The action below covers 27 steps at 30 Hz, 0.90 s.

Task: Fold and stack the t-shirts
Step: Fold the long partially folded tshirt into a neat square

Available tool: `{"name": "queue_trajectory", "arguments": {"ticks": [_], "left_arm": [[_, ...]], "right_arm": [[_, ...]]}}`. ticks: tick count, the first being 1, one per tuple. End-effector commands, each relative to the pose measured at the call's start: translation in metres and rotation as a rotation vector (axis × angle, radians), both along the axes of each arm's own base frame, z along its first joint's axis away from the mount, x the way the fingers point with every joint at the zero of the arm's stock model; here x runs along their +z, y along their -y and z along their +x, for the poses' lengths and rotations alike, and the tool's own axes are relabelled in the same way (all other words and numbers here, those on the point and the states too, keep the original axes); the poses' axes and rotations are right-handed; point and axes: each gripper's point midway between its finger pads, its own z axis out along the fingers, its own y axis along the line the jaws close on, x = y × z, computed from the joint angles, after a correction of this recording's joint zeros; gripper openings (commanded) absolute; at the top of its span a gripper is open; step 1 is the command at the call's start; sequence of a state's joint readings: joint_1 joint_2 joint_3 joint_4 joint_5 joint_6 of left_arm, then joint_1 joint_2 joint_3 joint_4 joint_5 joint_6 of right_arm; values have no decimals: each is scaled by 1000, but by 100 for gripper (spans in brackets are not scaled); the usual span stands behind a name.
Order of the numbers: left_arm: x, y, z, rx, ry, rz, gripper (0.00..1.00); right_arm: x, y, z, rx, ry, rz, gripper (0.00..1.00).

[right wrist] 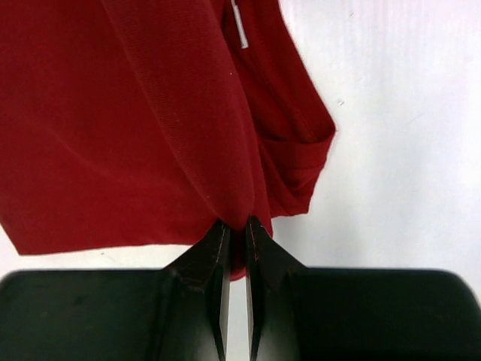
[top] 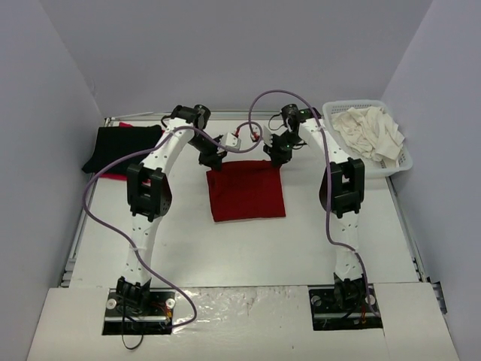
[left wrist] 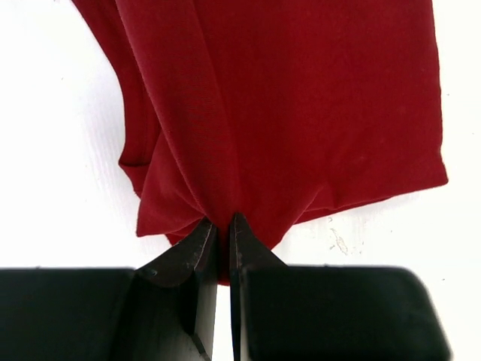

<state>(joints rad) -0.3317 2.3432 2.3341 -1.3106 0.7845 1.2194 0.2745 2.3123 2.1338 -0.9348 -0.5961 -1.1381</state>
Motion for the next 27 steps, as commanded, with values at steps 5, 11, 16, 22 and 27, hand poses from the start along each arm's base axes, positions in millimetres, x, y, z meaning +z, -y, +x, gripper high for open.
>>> {"name": "queue_trajectory", "arguments": {"ticks": [5,11,16,22,27], "left_arm": [[32,-37,-60,28,-230,52,2],[19,-45,-56,55,-245,97,16],[9,-51,-28,212,-173,85,43],[71,-70,47,601,190,-7,41],[96,-91,53,791,258,14,13]], "right_arm": [[15,-8,16,-7,32,40,0],[8,-16,31,-26,63,62,41],[17,-16,56,-158,130,70,45],[43,-6,62,-252,212,45,45],[98,15,76,-436,464,2,48]]}}
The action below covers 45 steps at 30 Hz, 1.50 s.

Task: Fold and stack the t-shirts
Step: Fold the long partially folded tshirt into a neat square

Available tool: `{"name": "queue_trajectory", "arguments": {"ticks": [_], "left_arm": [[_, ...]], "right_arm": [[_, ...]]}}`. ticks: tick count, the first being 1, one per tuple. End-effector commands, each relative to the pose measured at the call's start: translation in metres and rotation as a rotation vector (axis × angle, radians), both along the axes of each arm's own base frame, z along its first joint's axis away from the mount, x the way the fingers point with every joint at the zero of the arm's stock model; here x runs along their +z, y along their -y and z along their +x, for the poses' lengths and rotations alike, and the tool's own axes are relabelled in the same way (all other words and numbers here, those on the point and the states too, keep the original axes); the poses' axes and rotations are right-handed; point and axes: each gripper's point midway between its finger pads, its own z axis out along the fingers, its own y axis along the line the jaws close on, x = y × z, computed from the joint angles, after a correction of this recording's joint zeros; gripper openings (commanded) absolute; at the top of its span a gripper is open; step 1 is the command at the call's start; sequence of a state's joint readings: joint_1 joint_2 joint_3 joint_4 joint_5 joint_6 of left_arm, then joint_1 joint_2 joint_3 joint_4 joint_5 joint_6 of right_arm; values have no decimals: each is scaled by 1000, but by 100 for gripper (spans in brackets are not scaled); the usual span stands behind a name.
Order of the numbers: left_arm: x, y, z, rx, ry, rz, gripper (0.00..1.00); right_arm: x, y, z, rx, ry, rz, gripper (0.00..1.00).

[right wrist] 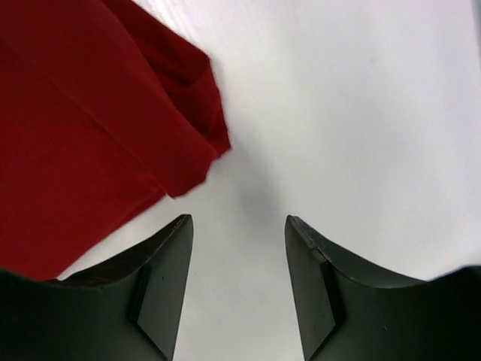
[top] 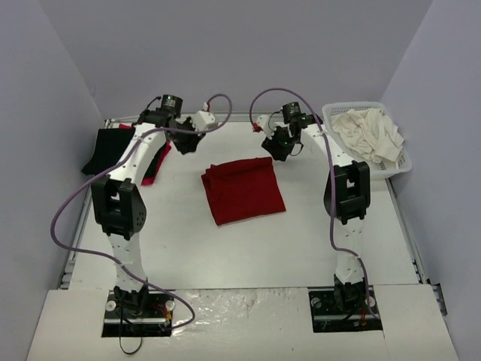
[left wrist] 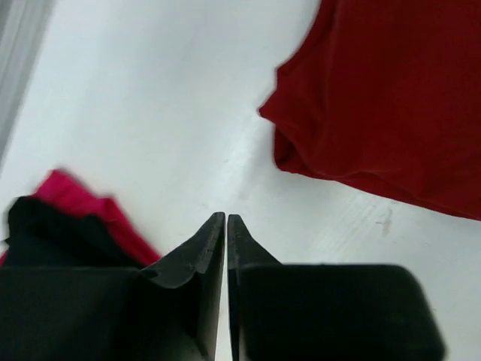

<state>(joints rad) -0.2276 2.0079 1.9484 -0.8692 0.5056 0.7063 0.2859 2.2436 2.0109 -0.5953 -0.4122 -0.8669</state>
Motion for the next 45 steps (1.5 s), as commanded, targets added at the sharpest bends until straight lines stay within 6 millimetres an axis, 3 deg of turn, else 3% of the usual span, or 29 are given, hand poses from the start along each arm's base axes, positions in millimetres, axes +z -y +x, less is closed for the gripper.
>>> {"name": "queue_trajectory", "arguments": {"ticks": [1,7,8,10,11,13,15,16,17,18,19,20,22,23,24,25,27,28,29,31,33,34,41,42,45], "left_arm": [[54,-18,17,222,157,-4,3],[85,-34,-15,385,165,-41,2],[89,-35,-19,398,167,-52,2],[89,-39,-33,440,167,-68,2],[86,-38,-40,461,151,-77,2],[72,-36,-60,426,103,-67,2],[60,-34,-74,385,65,-61,2],[62,-39,-77,396,88,-54,2],[48,-46,-82,423,78,-28,3],[61,-55,-79,455,165,-21,2],[64,-62,-78,477,206,-10,2],[50,-71,-84,497,211,22,2],[67,-88,-84,525,329,55,2],[54,-94,-91,528,320,85,2],[60,-105,-91,559,364,104,2],[59,-113,-93,572,383,134,2],[46,-124,-98,586,393,163,4],[51,-134,-101,599,423,170,14],[48,-140,-104,616,428,185,29],[40,-152,-111,639,442,207,35],[30,-160,-119,661,433,236,40],[26,-163,-123,667,423,247,45],[3,-172,-147,679,360,265,51],[4,-172,-148,677,366,258,53],[3,-171,-155,669,363,245,69]], "right_arm": [[94,12,24,-173,310,-11,48],[159,51,8,-499,652,-258,56],[172,55,-4,-515,705,-247,62],[183,47,-18,-515,717,-148,95],[187,46,-33,-503,693,-82,100],[179,28,-51,-393,607,24,100],[156,19,-64,-340,549,-1,100],[155,26,-63,-391,570,-43,100],[156,25,-58,-412,600,-55,99],[147,23,-60,-403,622,-102,99],[153,33,-57,-461,691,-152,99],[161,31,-50,-481,766,-143,99],[138,24,-50,-449,785,-230,99],[141,25,-47,-461,835,-276,99],[134,22,-46,-452,847,-311,99],[113,19,-43,-441,841,-368,100],[108,14,-37,-453,879,-413,100],[93,11,-32,-453,867,-436,100],[95,8,-26,-471,870,-429,100],[76,4,-17,-471,856,-470,100],[72,3,-11,-465,870,-510,100],[58,1,-7,-462,871,-534,100],[9,-6,15,-442,833,-631,100],[-10,-7,16,-420,808,-659,100],[-30,-9,16,-389,775,-697,100]]}}
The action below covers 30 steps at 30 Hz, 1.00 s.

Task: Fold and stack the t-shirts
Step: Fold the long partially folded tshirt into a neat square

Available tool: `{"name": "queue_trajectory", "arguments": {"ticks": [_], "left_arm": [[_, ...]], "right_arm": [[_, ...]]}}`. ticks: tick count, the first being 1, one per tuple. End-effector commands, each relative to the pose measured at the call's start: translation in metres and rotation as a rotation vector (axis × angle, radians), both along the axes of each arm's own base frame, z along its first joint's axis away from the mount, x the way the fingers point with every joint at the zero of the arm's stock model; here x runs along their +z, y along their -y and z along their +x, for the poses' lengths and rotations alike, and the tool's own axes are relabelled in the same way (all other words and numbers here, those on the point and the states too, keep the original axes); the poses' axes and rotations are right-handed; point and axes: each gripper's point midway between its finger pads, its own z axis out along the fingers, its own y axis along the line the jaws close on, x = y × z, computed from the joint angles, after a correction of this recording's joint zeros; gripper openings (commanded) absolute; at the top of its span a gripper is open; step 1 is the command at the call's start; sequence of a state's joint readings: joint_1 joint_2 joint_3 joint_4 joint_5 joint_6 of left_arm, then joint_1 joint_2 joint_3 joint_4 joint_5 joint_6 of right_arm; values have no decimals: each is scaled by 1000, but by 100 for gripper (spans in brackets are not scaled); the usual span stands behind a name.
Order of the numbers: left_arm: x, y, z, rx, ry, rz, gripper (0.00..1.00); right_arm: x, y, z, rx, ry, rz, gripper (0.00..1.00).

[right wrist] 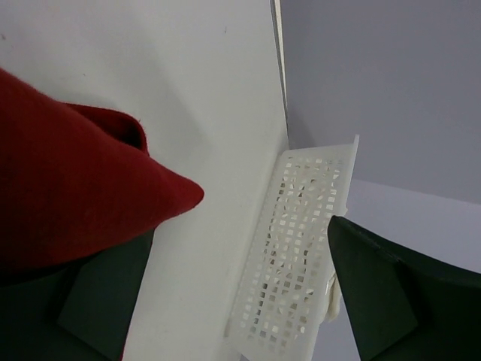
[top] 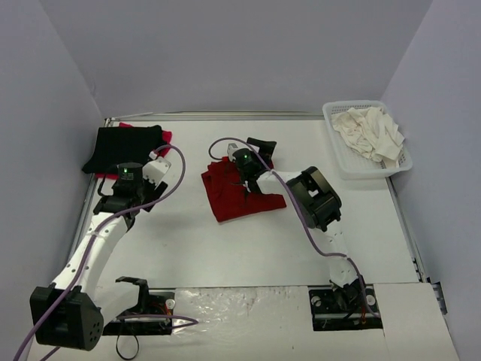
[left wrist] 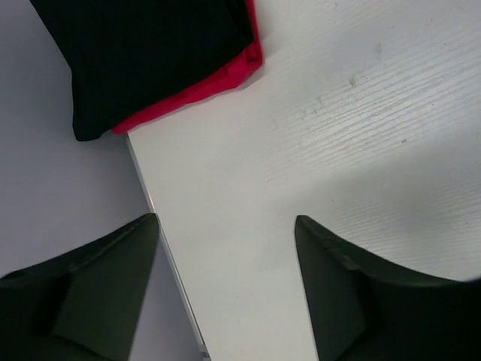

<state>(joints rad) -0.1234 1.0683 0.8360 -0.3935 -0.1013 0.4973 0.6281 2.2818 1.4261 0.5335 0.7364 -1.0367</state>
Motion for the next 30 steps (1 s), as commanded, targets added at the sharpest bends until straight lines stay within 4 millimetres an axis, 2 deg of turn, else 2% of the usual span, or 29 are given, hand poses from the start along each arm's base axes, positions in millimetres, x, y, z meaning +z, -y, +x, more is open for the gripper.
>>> {"name": "queue_trajectory", "arguments": {"ticks": [1,3,5,6,10,12,15,18,20,24,27,29,30], "left_arm": [[14,-2,-4,-1,46,-16,76],[16,-3,-8,-2,52,-22,90],[17,-3,-9,-3,61,-27,94],[20,-5,-10,3,70,-28,97],[22,-4,-12,9,68,-63,94],[16,0,-13,-7,54,-85,94],[5,1,-15,-3,40,-103,94],[-3,2,-14,-4,18,-116,94],[-7,2,-15,-3,-12,-125,94],[-7,3,-18,-2,-27,-170,94],[-6,2,-22,-6,-10,-181,94],[-4,-10,-25,34,4,-189,94],[-3,-9,-25,30,9,-203,94]], "right_arm": [[-4,1,5,-26,3,-22,100],[-1,0,5,-25,7,-18,100],[10,-1,8,-28,20,-14,100],[23,-2,9,-29,38,-6,100],[73,-7,13,-36,91,18,100],[102,-13,12,-26,127,36,100],[119,-26,1,-5,137,22,100],[122,-44,-11,33,132,15,100],[118,-51,-17,43,127,5,100],[110,-81,-28,88,123,-2,100],[100,-99,-30,113,118,-10,100],[86,-108,-29,124,101,-21,100],[86,-115,-28,133,106,-10,100]]}}
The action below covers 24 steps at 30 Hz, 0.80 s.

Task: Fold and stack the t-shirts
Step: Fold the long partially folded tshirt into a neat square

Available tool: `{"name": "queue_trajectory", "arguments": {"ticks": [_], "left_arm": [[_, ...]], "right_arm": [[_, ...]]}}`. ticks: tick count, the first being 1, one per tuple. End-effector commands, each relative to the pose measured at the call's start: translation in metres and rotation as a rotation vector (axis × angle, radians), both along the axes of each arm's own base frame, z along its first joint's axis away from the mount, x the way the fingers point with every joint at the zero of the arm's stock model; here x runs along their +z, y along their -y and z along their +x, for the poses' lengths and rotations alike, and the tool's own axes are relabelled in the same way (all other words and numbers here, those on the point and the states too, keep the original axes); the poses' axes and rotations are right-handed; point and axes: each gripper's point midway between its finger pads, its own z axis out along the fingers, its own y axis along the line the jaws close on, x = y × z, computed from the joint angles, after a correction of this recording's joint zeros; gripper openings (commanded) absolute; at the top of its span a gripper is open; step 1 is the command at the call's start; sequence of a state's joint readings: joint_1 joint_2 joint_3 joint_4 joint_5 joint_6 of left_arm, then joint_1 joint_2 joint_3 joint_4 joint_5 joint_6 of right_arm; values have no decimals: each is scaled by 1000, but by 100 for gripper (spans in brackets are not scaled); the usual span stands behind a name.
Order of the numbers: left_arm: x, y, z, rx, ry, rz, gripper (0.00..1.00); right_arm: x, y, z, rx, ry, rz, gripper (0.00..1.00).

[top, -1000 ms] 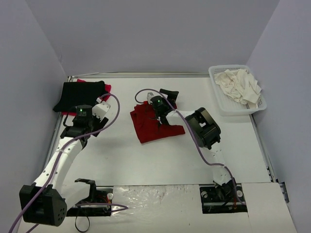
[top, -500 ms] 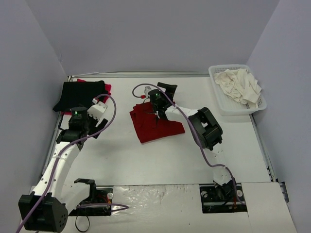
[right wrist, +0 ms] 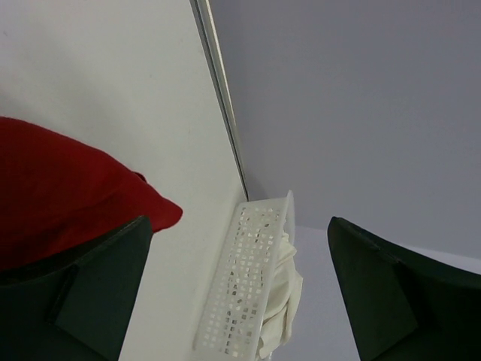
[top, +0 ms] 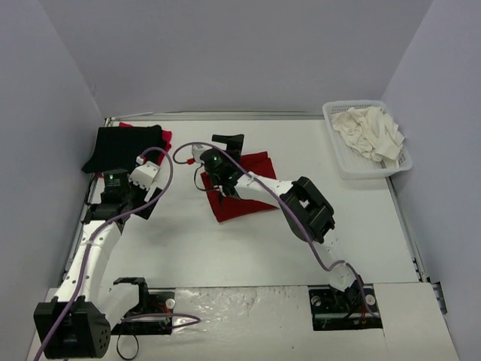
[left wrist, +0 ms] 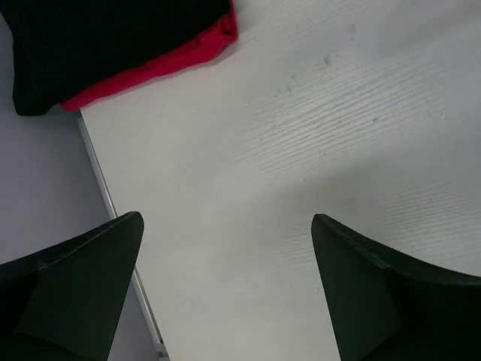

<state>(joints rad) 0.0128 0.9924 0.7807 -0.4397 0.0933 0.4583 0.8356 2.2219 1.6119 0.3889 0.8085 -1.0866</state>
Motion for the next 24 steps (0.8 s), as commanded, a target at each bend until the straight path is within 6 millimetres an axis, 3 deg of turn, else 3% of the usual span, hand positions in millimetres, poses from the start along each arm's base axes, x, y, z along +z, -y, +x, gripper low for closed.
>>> {"name": "queue_trajectory", "arguments": {"ticks": [1,2,4,5,8,12,15,18,19,21,22,24], "left_arm": [[11,-3,-4,21,34,-51,94],[11,-6,-5,32,33,-55,94],[8,-5,-6,27,22,-69,94],[8,-5,-6,28,14,-75,94],[7,-5,-8,27,6,-94,94],[5,-2,-8,13,1,-108,94],[4,-1,-9,6,-3,-117,94],[3,-1,-9,6,-15,-115,94],[0,-2,-9,8,-30,-113,94],[-4,-1,-10,8,-52,-113,94],[-6,-2,-8,8,-65,-112,94],[-8,-4,-8,18,-83,-108,94]], "right_arm": [[-5,-8,7,-24,10,-3,100],[-22,-11,9,-23,-9,-23,100],[-32,-17,13,-21,-16,-22,100],[-50,-19,14,-24,-35,-41,100],[-80,-22,14,-24,-69,-72,100],[-98,-23,11,-23,-88,-85,100],[-87,-26,10,-19,-73,-66,100],[-50,-26,12,-23,-23,-40,100],[-26,-26,12,-22,8,-13,100],[0,-23,10,-21,38,3,100],[32,-20,8,-22,79,45,100],[57,-13,3,-25,103,65,100]]}}
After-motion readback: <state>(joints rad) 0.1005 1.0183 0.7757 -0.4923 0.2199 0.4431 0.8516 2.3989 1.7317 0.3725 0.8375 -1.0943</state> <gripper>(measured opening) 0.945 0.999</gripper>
